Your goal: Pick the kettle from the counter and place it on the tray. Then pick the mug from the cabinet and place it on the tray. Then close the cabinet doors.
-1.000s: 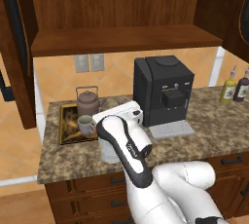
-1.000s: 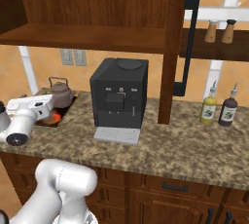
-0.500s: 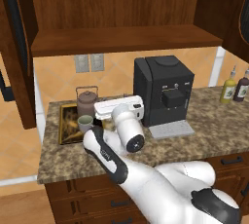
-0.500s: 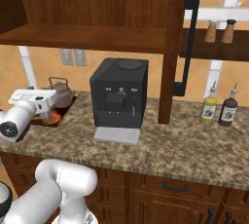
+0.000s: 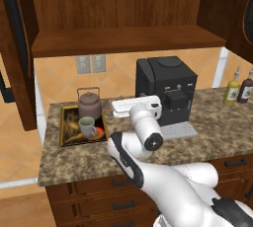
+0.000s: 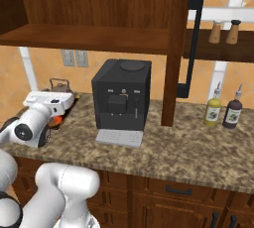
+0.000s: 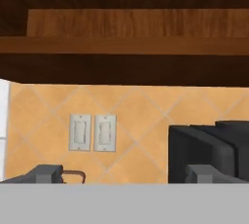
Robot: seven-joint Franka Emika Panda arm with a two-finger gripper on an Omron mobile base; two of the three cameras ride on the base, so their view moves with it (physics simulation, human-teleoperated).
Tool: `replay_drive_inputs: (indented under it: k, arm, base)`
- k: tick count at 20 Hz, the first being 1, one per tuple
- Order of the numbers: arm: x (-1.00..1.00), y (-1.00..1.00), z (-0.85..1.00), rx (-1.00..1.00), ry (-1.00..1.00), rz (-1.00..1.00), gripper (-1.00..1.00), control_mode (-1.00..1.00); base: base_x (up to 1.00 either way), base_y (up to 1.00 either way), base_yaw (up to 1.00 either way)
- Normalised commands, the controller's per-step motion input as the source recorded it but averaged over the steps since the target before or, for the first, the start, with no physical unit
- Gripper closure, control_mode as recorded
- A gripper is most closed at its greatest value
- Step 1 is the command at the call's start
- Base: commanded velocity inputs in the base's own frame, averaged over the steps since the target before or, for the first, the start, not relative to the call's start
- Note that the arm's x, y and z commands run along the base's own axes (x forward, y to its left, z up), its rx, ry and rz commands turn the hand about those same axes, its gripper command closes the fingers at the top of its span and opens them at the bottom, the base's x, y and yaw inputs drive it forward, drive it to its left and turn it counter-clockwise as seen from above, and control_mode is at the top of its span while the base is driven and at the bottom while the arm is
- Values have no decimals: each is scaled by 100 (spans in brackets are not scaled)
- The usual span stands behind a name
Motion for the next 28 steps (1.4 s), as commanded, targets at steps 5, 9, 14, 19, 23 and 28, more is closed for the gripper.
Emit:
replay_drive_inputs:
  k: [5, 9, 14, 19, 23, 28]
  arm:
    - [-30, 10, 72, -32, -7, -12, -100, -100]
    - [-26, 14, 80, -44, -20, -14, -100, -100]
    - [-34, 7, 80, -49, -25, -15, -100, -100]
    - [-47, 0, 62, -46, -22, -22, -100, -100]
    - [-54, 0, 56, -34, -15, -27, -100, -100]
    - [-46, 1, 62, -41, -11, -26, -100, -100]
  base:
    - [0, 0, 0]
    - [0, 0, 0]
    - [0, 0, 0]
    - [0, 0, 0]
    - [0, 0, 0]
    - [0, 0, 0]
